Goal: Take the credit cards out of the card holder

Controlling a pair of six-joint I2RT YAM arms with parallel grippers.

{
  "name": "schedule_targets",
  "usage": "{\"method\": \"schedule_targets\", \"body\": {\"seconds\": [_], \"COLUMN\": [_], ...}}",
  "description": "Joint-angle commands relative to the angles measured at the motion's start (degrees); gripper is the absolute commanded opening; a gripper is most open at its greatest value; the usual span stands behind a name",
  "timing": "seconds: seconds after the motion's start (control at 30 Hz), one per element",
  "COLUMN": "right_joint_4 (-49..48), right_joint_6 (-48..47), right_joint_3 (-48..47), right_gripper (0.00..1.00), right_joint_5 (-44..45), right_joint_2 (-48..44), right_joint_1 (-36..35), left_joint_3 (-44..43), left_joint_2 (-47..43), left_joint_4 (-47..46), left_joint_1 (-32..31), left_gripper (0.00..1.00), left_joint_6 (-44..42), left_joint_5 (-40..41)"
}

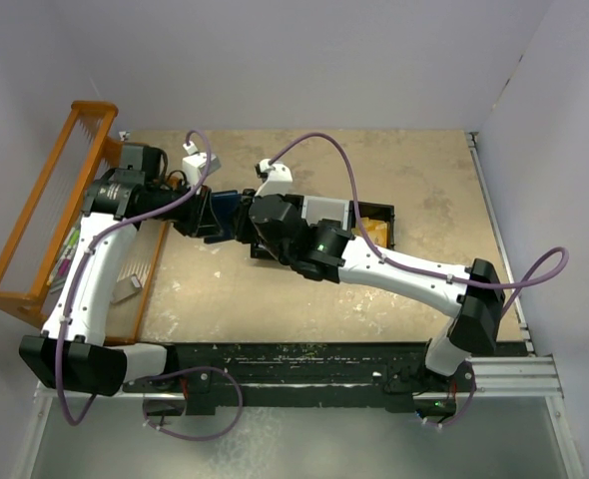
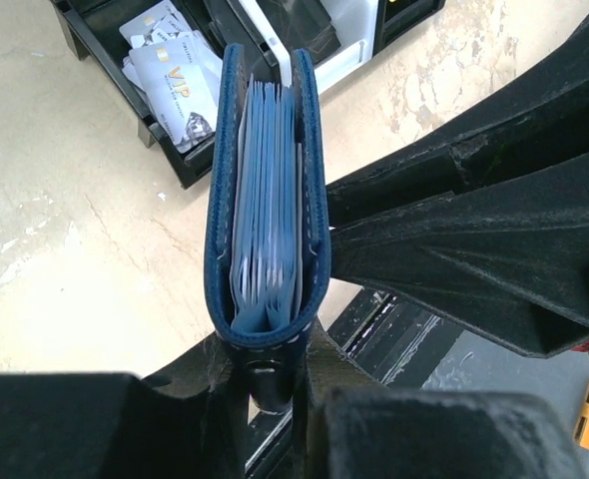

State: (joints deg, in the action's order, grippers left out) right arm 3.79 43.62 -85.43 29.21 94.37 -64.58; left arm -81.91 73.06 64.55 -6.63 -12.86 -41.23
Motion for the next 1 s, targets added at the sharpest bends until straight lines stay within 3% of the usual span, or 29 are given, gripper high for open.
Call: {"method": "schedule_targets", "body": {"seconds": [0.0, 0.37, 0.57, 0.63, 0.77, 0.97], "right_joint_4": [5.69, 10.96, 11.25, 10.40, 1.90, 0.85], "right_joint_6": [0.48, 2.77, 1.93, -1.43, -8.86, -17.60], "right_joint_3": [-0.86, -0.53, -0.07, 0.29, 4.46, 4.72], "right_gripper": [0.18, 0.11, 0.12, 0.21, 0.47, 0.66], "right_joint_5": [5.49, 6.00, 6.76, 5.44, -9.00, -34.46], "right_joint_2": [-0.05, -1.17, -2.35, -3.36, -8.51, -12.78], "right_joint_1": [0.50, 0.49, 0.50, 0.87, 4.49, 13.11], "left_joint_3": [-3.80, -4.31, -4.21, -4.38, -4.96, -6.07], "left_joint_2": [-3.53, -4.66, -4.66, -4.53, -4.07, -3.35], "left_joint_4": [-1.26, -1.36, -0.55, 0.02, 2.42, 6.07], "left_joint_1": [-0.05, -0.05, -0.02, -0.07, -0.05, -0.09], "left_gripper": [0.00, 0.00, 0.00, 0.00, 0.00, 0.00], "left_joint_6": [-2.19, -3.74, -4.36, -4.64, -6.19, -8.33], "left_joint_5": [-0.13, 2.86, 1.85, 0.32, -5.06, -11.63]}}
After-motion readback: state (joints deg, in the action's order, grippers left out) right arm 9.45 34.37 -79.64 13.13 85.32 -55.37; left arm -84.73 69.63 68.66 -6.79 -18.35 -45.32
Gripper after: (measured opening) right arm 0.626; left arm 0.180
